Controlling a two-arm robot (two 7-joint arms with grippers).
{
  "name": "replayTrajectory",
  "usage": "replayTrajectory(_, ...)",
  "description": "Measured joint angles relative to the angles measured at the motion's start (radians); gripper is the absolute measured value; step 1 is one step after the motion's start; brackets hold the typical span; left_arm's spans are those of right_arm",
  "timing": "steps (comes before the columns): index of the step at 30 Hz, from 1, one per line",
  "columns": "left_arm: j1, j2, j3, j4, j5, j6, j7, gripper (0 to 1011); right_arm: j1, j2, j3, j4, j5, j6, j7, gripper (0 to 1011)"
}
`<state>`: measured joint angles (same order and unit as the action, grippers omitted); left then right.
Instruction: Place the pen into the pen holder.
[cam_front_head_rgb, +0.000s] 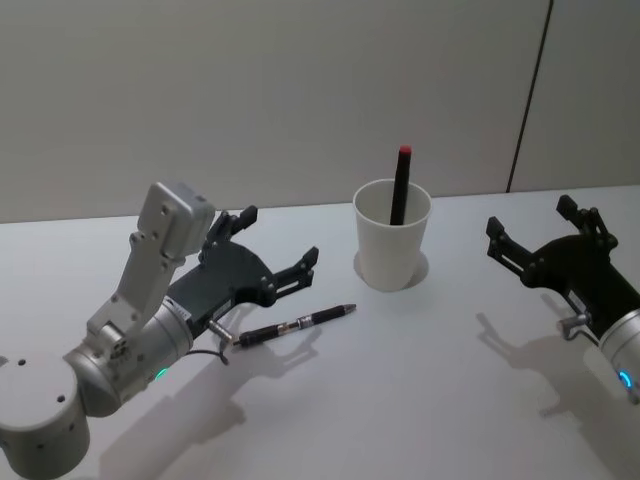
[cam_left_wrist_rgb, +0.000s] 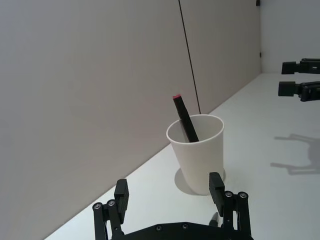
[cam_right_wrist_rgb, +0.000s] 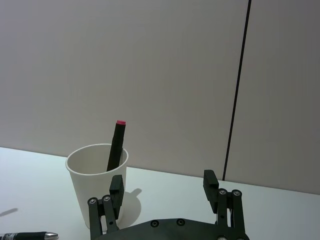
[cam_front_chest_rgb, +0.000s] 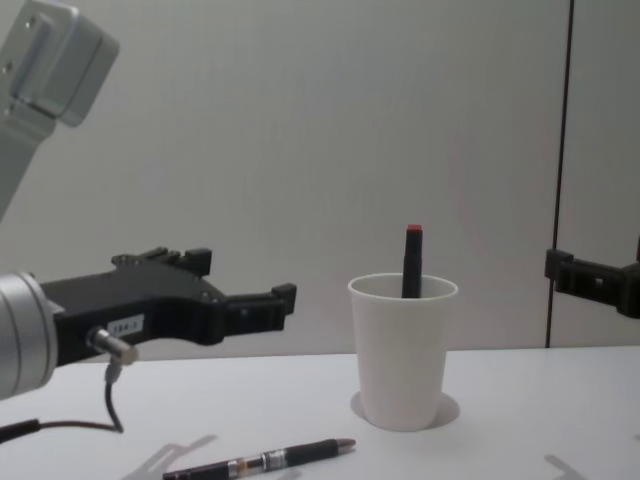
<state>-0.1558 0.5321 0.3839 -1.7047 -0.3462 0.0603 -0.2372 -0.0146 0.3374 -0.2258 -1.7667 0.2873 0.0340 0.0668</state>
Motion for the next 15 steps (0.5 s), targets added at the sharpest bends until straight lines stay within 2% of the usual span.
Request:
replayTrajectory(8,0.005,0.021,-0.009,0.012,-0.025,0.02,-0.077,1001,0.0,0.0,0.0,0.0,0.0,0.0,0.0,1001)
replayTrajectory(15,-0.001,0.025,-0.01,0.039,-0.035,0.035,-0.134,1001,0.0,0.0,0.0,0.0,0.0,0.0,0.0,1001)
